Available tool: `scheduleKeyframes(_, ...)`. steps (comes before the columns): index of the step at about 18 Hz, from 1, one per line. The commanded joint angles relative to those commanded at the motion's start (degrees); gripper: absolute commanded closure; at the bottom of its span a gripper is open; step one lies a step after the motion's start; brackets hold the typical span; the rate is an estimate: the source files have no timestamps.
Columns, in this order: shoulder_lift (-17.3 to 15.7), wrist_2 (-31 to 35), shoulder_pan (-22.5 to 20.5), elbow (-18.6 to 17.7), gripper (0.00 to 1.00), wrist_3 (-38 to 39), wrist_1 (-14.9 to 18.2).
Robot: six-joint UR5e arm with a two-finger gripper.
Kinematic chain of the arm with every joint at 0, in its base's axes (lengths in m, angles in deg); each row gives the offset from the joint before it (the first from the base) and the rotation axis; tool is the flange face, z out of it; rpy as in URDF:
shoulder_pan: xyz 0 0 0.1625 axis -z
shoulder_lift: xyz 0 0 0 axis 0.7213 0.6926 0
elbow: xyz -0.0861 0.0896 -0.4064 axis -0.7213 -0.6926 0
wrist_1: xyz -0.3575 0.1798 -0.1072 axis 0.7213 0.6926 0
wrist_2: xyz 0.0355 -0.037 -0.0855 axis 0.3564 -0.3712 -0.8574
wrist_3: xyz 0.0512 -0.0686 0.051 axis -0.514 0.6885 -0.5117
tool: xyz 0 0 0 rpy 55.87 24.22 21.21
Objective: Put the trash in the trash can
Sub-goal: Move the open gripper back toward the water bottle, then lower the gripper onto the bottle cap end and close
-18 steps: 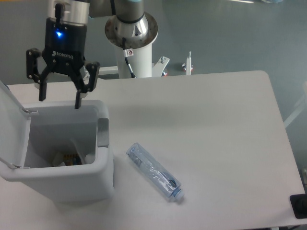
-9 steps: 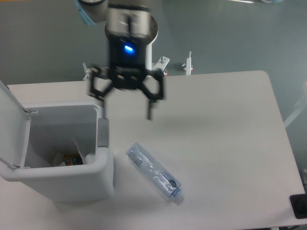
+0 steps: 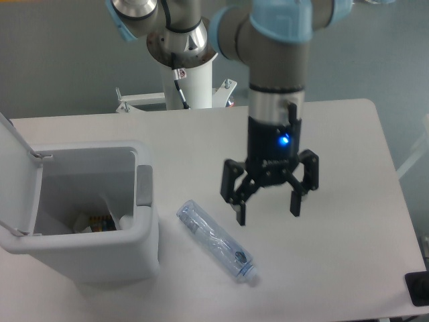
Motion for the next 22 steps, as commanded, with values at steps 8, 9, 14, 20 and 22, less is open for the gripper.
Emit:
scheduleKeyframes(8, 8.79, 3.06, 0.52, -1.23, 0.0, 4.9, 0.26)
scheduleKeyframes(9, 10.02, 5.77, 1.05, -1.06, 0.0, 6.92, 0.26)
scheduleKeyframes(14, 14.16, 12.04, 3.87, 1.67, 0.0, 15.55, -0.09)
scheduleKeyframes(20, 15.66, 14.59, 7.81, 1.07, 0.0, 16.34, -0.09)
scheduleKeyframes(22, 15.04, 14.76, 8.0, -0.26, 0.0, 16.96, -0.09)
